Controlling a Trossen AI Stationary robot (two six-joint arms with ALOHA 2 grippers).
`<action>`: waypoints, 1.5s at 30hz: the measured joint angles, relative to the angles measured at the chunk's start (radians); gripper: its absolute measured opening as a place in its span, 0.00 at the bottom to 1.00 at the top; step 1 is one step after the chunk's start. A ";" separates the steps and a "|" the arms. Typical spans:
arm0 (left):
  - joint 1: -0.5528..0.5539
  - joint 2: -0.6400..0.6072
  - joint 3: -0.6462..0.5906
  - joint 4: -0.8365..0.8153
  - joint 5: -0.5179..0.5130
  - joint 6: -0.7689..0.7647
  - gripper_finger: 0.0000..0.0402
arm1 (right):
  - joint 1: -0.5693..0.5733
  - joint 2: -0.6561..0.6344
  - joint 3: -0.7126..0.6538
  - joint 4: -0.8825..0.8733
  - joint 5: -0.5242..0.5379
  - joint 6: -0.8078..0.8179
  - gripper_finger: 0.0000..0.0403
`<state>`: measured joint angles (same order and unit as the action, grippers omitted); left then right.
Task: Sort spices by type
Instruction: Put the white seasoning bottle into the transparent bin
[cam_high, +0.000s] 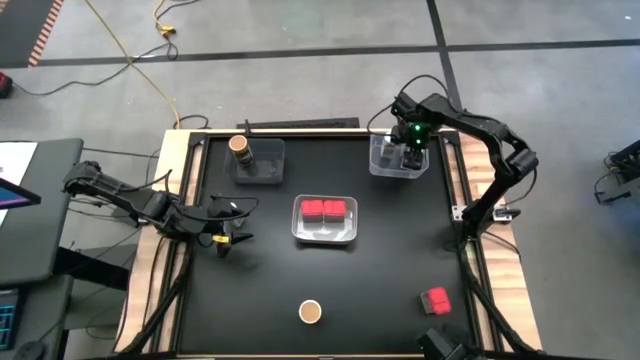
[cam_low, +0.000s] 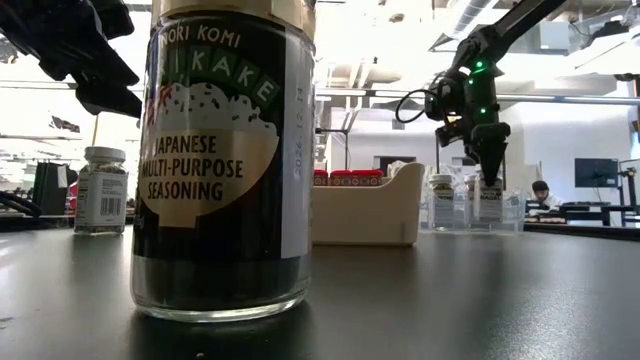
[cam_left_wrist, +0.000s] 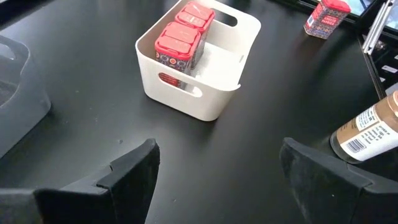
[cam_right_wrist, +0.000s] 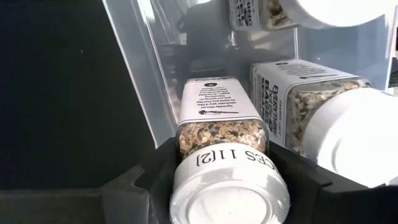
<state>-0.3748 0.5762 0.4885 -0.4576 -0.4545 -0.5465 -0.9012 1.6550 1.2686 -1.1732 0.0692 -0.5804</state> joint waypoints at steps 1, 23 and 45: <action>0.000 0.000 0.000 0.000 0.000 0.000 0.79 | 0.000 0.000 0.000 0.000 0.000 0.000 0.57; 0.000 0.000 0.000 0.000 0.000 0.000 0.79 | 0.000 0.000 0.001 -0.018 0.009 0.049 0.58; 0.000 0.000 0.000 0.000 0.000 0.000 0.79 | -0.001 -0.001 -0.060 0.003 0.067 0.114 0.58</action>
<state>-0.3749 0.5762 0.4885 -0.4572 -0.4549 -0.5465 -0.9024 1.6543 1.2082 -1.1704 0.1359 -0.4661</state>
